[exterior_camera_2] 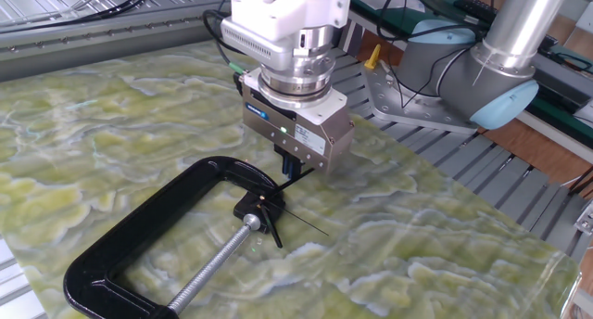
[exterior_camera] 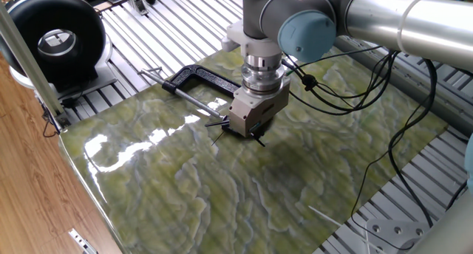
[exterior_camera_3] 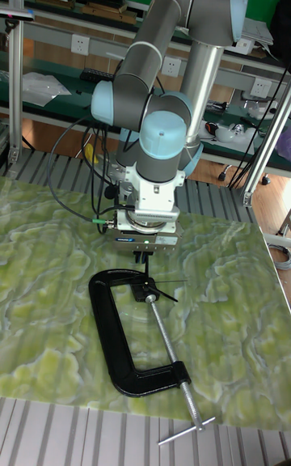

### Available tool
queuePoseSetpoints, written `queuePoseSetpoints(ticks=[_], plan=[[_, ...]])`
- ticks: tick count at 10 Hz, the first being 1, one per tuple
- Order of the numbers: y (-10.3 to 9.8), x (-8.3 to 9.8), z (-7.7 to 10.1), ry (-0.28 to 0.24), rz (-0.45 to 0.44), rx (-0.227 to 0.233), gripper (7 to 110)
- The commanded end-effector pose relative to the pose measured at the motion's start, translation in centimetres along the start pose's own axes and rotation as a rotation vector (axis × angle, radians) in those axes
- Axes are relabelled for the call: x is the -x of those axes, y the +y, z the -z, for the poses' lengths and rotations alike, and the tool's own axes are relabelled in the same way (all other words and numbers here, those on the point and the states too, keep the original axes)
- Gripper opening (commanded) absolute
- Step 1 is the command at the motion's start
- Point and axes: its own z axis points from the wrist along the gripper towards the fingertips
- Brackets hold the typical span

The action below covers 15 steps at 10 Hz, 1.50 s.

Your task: Turn the hands of a clock

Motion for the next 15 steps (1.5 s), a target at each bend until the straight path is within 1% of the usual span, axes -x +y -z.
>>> queuePoseSetpoints(ticks=[1,4,6,8,9,10,11,12,13,14,15], plan=[[0.6,0.0,0.2,0.000,-0.006,0.026,7],[0.7,0.0,0.2,0.002,-0.007,0.028,7],[-0.3,0.0,0.2,0.004,-0.005,-0.008,7],[-0.2,0.1,0.5,0.008,-0.008,-0.004,7],[-0.3,0.1,0.7,0.013,-0.007,-0.009,7],[-1.0,0.2,0.9,0.015,0.001,-0.030,7],[-1.3,0.4,1.3,0.016,0.008,-0.039,7],[-1.5,0.7,1.8,0.018,0.014,-0.044,7],[-1.7,1.3,2.8,0.018,0.022,-0.045,7],[-1.6,2.3,4.0,0.008,0.005,-0.055,7],[-2.4,3.8,4.6,-0.038,-0.007,-0.104,7]])
